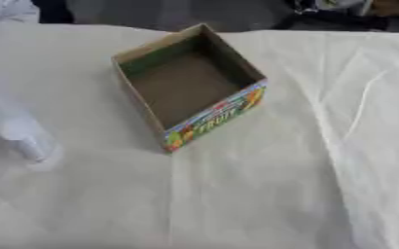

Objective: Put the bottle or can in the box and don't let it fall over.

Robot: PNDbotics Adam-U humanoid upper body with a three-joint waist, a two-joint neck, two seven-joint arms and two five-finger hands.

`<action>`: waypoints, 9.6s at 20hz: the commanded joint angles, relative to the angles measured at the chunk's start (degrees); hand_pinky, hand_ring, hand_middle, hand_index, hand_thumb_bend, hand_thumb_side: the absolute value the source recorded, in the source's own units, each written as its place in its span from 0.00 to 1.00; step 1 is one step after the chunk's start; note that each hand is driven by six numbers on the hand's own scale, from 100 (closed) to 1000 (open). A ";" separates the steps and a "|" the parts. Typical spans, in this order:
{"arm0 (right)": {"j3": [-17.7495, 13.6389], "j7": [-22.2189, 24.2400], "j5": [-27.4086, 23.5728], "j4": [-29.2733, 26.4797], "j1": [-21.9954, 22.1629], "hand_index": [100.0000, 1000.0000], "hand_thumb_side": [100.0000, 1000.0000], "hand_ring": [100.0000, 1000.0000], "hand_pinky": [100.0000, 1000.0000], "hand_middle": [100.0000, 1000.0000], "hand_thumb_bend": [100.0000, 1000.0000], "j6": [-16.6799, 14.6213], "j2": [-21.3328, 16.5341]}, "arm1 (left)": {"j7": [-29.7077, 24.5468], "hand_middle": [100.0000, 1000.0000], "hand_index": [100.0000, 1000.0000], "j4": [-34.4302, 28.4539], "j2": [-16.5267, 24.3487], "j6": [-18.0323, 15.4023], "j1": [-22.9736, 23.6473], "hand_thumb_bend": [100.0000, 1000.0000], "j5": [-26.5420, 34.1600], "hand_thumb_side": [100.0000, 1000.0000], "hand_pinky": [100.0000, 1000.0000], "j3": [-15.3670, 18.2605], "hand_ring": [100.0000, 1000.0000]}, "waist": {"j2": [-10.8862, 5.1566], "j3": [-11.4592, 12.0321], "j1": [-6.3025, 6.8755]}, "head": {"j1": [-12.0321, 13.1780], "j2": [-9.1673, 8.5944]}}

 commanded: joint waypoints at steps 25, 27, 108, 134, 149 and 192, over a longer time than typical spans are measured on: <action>0.30 1.03 0.46 -1.24 -0.22 0.98 0.46 0.92 0.86 0.94 0.00 0.53 -0.72 | -5.46 0.87 0.89 0.91 3.82 7.48 -1.46 1.00 -3.20 0.64 0.93 -4.65 0.89 | -0.59 -0.47 0.27 | 1.28 -1.60; 0.32 1.09 0.47 -1.24 -0.23 0.98 0.46 0.92 0.86 0.94 0.00 0.64 -0.67 | -5.38 0.86 0.88 1.73 3.87 7.95 -1.90 1.00 -2.07 0.62 0.94 -5.31 0.87 | -0.61 -0.55 0.31 | 1.38 -1.62; 0.29 1.95 -0.45 -1.24 -0.80 0.95 0.45 0.91 0.87 0.92 0.00 2.47 -0.07 | 5.05 0.05 0.04 10.73 1.43 -4.15 -12.28 0.00 2.34 0.23 0.54 -9.29 0.12 | -0.58 -1.67 0.79 | 0.89 -1.30; -1.04 0.68 -2.78 -1.24 -0.32 0.95 0.45 0.91 0.88 0.92 0.00 -0.52 -2.15 | 8.29 0.08 0.05 13.25 -7.73 1.06 -34.00 0.00 8.48 0.15 0.98 -10.76 0.15 | -1.00 -2.71 1.11 | 0.69 -2.34; -1.66 0.85 -5.83 -1.24 -1.17 0.95 0.45 0.91 0.88 0.92 0.00 -2.72 -2.87 | 9.60 0.08 0.05 27.30 -17.63 -0.17 -44.28 0.00 3.96 0.14 0.97 -13.36 0.15 | -0.29 -4.96 -0.18 | 3.20 -2.75; -1.41 2.50 -7.40 -1.24 -1.83 0.95 0.44 0.90 0.88 0.91 0.00 -4.22 -2.91 | -4.55 0.78 0.81 39.06 -19.37 -3.14 -43.53 0.80 -9.90 0.22 1.00 -15.15 0.84 | 0.72 -7.00 -1.05 | 4.38 -4.58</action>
